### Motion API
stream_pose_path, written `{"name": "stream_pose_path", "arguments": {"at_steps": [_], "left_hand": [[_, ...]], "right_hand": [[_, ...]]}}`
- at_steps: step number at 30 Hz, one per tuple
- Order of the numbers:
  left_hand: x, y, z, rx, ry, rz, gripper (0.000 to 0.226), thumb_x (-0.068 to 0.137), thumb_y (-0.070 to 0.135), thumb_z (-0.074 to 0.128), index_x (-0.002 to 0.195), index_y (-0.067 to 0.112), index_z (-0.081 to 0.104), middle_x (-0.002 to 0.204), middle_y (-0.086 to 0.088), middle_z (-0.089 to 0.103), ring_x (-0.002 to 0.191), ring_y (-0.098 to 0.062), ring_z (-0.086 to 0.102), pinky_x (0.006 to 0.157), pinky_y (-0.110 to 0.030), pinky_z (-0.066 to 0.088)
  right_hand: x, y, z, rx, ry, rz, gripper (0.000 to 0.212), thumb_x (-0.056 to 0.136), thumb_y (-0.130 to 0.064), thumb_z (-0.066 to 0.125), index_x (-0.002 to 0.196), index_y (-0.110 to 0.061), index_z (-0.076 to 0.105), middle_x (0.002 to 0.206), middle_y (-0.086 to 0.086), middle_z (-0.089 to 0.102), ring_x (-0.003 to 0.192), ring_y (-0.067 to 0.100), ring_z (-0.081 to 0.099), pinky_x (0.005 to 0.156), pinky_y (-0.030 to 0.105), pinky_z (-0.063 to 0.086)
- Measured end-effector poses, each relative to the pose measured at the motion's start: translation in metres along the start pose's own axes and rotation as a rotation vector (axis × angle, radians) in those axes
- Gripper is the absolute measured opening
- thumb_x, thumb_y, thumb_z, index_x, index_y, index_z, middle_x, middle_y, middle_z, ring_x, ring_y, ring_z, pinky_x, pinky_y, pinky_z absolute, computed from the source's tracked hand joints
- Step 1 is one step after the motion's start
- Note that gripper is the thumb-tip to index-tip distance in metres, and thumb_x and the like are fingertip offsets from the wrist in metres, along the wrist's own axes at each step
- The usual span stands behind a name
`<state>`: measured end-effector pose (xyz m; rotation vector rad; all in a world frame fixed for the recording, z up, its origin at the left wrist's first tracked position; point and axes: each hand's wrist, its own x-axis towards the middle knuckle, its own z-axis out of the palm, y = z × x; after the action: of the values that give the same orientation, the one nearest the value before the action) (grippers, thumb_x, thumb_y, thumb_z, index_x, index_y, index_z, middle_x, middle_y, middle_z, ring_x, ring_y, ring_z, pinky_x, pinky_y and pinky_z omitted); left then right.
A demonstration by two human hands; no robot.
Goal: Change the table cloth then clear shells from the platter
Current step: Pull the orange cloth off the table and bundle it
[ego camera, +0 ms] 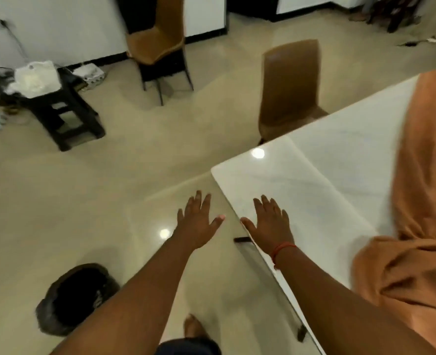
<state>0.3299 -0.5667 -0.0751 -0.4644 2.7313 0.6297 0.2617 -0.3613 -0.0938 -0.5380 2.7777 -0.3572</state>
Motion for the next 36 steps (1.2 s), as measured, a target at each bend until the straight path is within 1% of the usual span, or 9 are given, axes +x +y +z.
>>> {"name": "stream_pose_path", "arguments": {"at_steps": [3,5,10,16,21,26,28,31,36], "left_hand": [[0.013,-0.076,-0.061,0.026,0.023,-0.079,0.082,0.095,0.068,0.03,0.158,0.026,-0.004,0.165,0.0,-0.017,0.152,-0.024,-0.01,0.12,-0.056,0.003],[0.026,-0.115,-0.092,0.051,0.033,-0.104,0.084,0.094,0.07,0.027,0.157,0.027,-0.006,0.164,0.0,-0.019,0.152,-0.023,-0.012,0.12,-0.056,0.001],[0.081,-0.159,-0.126,0.089,0.022,-0.071,0.084,0.093,0.072,0.023,0.157,0.028,-0.009,0.163,0.001,-0.022,0.151,-0.023,-0.017,0.12,-0.057,-0.001],[0.178,-0.196,-0.165,0.157,-0.031,-0.042,0.083,0.094,0.072,0.02,0.156,0.03,-0.013,0.162,0.002,-0.027,0.15,-0.023,-0.021,0.12,-0.058,-0.003],[0.265,-0.232,-0.218,0.185,-0.035,-0.134,0.083,0.093,0.074,0.018,0.155,0.031,-0.014,0.161,0.002,-0.028,0.15,-0.024,-0.023,0.119,-0.059,-0.004],[0.356,-0.26,-0.276,0.19,-0.022,-0.184,0.083,0.092,0.074,0.017,0.155,0.031,-0.015,0.161,0.001,-0.028,0.149,-0.025,-0.024,0.119,-0.06,-0.003],[0.398,-0.269,-0.297,0.21,-0.033,-0.167,0.083,0.092,0.075,0.016,0.155,0.032,-0.016,0.161,0.001,-0.028,0.149,-0.025,-0.024,0.119,-0.06,-0.003],[0.478,-0.281,-0.333,0.236,-0.033,-0.124,0.084,0.09,0.075,0.015,0.155,0.031,-0.015,0.162,0.0,-0.027,0.149,-0.026,-0.023,0.118,-0.061,-0.003],[0.609,-0.277,-0.389,0.316,-0.043,0.053,0.083,0.09,0.075,0.014,0.156,0.03,-0.013,0.163,-0.001,-0.023,0.15,-0.027,-0.02,0.118,-0.061,-0.003]], "right_hand": [[0.038,-0.071,0.004,0.005,-0.019,-0.061,0.076,0.095,-0.068,0.026,0.157,-0.024,0.015,0.166,0.001,0.006,0.153,0.023,0.003,0.122,0.051,0.009],[0.065,-0.113,0.006,-0.005,-0.032,-0.101,0.076,0.095,-0.069,0.024,0.157,-0.025,0.014,0.166,0.0,0.005,0.153,0.023,0.002,0.122,0.052,0.009],[0.14,-0.18,0.008,-0.019,-0.051,-0.162,0.076,0.095,-0.069,0.023,0.156,-0.025,0.015,0.166,0.001,0.006,0.153,0.024,0.002,0.121,0.052,0.01],[0.258,-0.225,0.012,-0.023,-0.096,-0.171,0.077,0.095,-0.069,0.022,0.157,-0.025,0.012,0.166,0.001,0.005,0.153,0.025,0.002,0.121,0.053,0.009],[0.368,-0.266,0.002,-0.002,-0.157,-0.227,0.081,0.092,-0.073,0.016,0.157,-0.027,0.007,0.166,0.0,0.0,0.153,0.024,-0.001,0.122,0.053,0.008],[0.48,-0.305,-0.021,0.027,-0.146,-0.268,0.083,0.09,-0.075,0.014,0.157,-0.028,0.007,0.166,-0.002,0.001,0.153,0.021,-0.001,0.122,0.052,0.007],[0.522,-0.317,-0.028,0.037,-0.134,-0.262,0.083,0.088,-0.076,0.013,0.157,-0.029,0.008,0.166,-0.003,0.002,0.153,0.02,-0.001,0.122,0.052,0.007],[0.595,-0.328,-0.035,0.052,-0.118,-0.197,0.085,0.087,-0.076,0.013,0.157,-0.028,0.008,0.166,-0.003,0.002,0.153,0.021,-0.001,0.122,0.052,0.007],[0.699,-0.339,-0.064,0.107,-0.052,-0.05,0.081,0.091,-0.074,0.017,0.158,-0.029,0.007,0.166,-0.002,0.001,0.153,0.021,-0.001,0.122,0.052,0.007]]}}
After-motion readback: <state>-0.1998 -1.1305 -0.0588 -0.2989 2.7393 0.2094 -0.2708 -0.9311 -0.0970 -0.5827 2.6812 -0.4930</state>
